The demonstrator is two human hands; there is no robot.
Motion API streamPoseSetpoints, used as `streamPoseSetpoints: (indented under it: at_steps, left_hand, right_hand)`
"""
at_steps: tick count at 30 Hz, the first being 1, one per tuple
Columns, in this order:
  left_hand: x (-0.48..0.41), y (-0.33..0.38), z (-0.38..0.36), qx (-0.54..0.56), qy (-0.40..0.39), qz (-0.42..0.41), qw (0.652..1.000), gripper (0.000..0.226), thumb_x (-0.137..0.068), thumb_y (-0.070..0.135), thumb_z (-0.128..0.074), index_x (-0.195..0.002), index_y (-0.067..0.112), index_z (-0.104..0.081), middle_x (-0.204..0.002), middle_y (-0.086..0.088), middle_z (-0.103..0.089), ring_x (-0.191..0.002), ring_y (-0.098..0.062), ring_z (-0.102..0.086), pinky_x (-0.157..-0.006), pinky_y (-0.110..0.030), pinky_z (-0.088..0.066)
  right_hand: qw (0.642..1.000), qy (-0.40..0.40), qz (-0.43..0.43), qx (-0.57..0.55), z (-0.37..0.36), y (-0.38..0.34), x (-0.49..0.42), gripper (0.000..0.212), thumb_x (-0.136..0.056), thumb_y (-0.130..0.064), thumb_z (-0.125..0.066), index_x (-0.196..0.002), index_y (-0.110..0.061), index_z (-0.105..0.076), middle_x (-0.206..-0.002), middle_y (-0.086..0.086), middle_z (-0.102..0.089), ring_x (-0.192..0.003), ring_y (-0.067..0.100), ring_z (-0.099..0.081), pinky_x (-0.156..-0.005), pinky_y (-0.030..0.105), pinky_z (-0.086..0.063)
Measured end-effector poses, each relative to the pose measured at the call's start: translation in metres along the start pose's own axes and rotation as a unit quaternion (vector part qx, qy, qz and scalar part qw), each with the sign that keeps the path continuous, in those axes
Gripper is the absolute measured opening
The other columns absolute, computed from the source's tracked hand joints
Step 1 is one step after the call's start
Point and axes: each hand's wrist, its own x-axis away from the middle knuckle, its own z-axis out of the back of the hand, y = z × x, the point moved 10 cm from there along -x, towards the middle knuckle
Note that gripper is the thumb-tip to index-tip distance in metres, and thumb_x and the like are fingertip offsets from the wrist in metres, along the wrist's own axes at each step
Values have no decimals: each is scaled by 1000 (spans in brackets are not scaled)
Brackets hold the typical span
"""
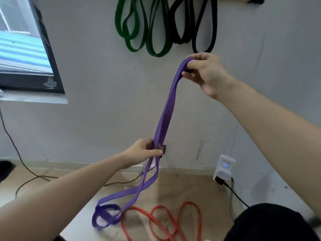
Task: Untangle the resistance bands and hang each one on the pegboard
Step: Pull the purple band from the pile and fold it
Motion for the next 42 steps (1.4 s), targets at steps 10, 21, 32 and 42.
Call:
streamPoseSetpoints:
  at_steps: [10, 21, 32, 42]
  left_hand:
    - [-1, -45, 4, -97, -114, 53, 987, 21, -87, 20, -79, -105, 8, -76, -106, -16, -75, -99, -26, -71, -96, -44, -54]
    - [9, 14, 114, -262, 310, -10, 914, 9, -88, 27, -73, -88, 18, -76, -81, 6, -73, -81, -20, -70, -80, -33, -53]
    - [5, 35, 53, -353, 81, -1, 932, 23, -71, 4, -73, -86, 21, -74, -84, 4, -73, -65, -9, -67, -64, -27, -58]
    - [18, 38, 79, 2, 138, 45, 989, 29, -70, -11, -82, -94, -2, -69, -82, -14, -67, -74, -24, -71, -69, -35, -64]
  right_hand:
    - [983, 153, 14, -103, 75, 16, -13, 22, -88, 9, -59, -81, -9, -50, -79, 9, -58, -62, 18, -60, -60, 24, -56]
    - [701, -380, -304, 521, 64, 280, 121, 23, -78, -24, -84, -89, -11, -68, -77, 0, -67, -70, 14, -65, -63, 28, -59]
    - [823, -340, -243, 383, 12, 271, 105, 38, -89, -29, -73, -124, -16, -64, -112, 1, -69, -98, 19, -69, -79, 30, -58]
    - [878, -363, -204, 235, -77, 266, 125, 61, -77, -29, -84, -131, -20, -57, -121, -4, -64, -103, 16, -68, -85, 31, -59]
